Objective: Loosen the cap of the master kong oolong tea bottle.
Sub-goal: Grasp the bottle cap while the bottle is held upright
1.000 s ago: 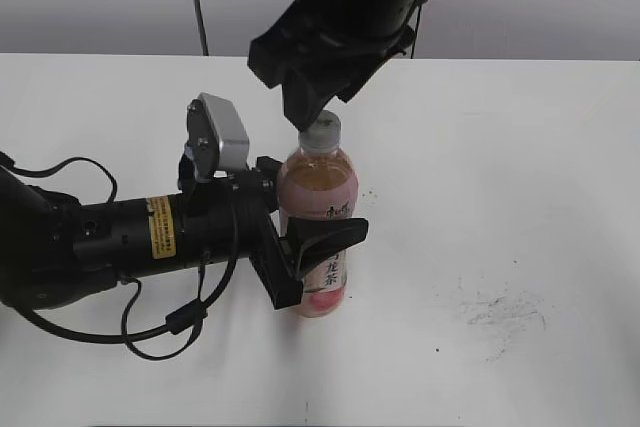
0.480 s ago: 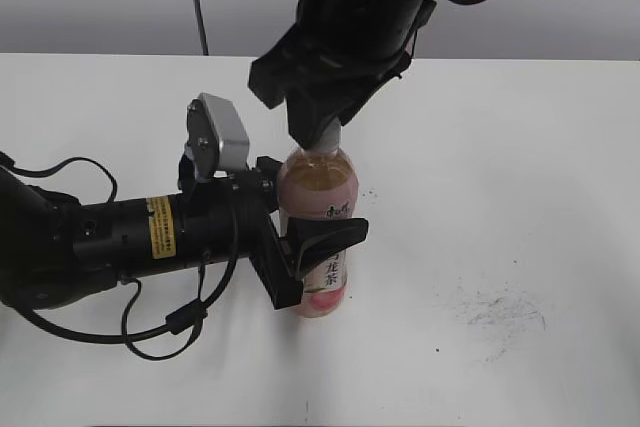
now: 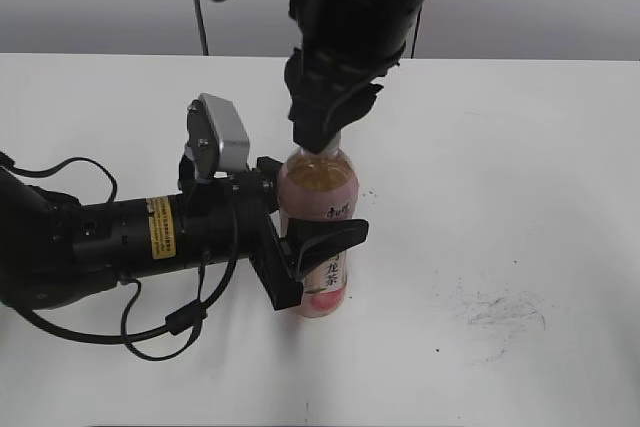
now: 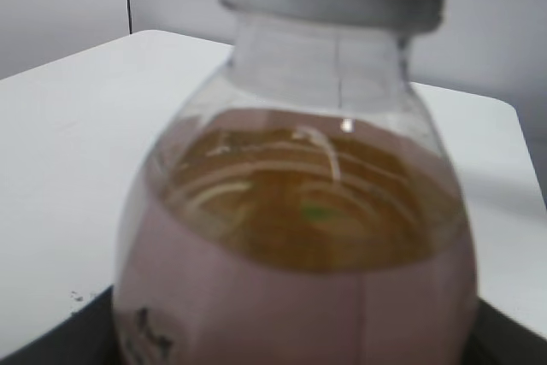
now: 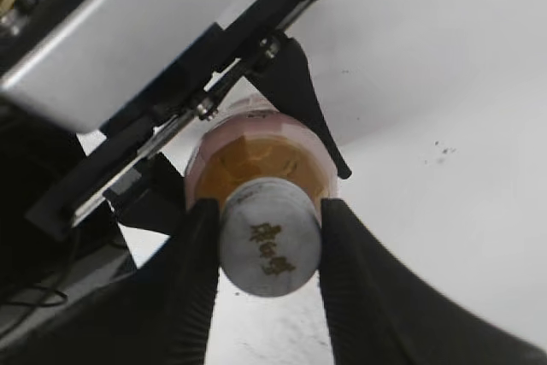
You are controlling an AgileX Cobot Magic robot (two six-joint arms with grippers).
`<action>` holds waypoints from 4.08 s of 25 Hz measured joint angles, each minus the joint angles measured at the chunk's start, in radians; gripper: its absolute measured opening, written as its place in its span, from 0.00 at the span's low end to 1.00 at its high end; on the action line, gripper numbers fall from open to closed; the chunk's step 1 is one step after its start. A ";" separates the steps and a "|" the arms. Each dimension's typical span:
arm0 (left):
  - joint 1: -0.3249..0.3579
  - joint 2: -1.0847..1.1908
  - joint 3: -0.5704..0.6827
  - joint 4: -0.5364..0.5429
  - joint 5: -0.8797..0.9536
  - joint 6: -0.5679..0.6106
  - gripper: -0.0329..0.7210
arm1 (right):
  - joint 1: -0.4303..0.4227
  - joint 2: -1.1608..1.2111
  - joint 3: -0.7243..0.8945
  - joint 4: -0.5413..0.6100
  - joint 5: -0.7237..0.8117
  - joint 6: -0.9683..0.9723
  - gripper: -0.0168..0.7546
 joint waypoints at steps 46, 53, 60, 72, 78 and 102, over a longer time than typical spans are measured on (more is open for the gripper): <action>0.000 0.000 0.000 -0.001 -0.001 0.002 0.61 | 0.000 -0.006 0.000 -0.009 -0.002 -0.001 0.76; 0.000 0.000 0.000 -0.001 -0.001 0.002 0.61 | 0.000 -0.006 0.000 -0.010 -0.001 0.472 0.74; 0.000 0.000 0.000 -0.001 -0.001 0.002 0.61 | 0.000 -0.006 0.000 -0.023 -0.001 0.717 0.63; 0.000 0.000 0.000 -0.001 -0.001 0.001 0.61 | 0.000 -0.006 0.000 -0.027 -0.002 0.827 0.46; 0.000 0.000 0.000 -0.001 -0.001 0.001 0.61 | 0.000 -0.006 0.000 -0.018 -0.003 0.721 0.37; 0.000 0.000 0.000 -0.002 0.001 0.000 0.61 | 0.000 -0.006 -0.002 -0.008 -0.004 -1.035 0.37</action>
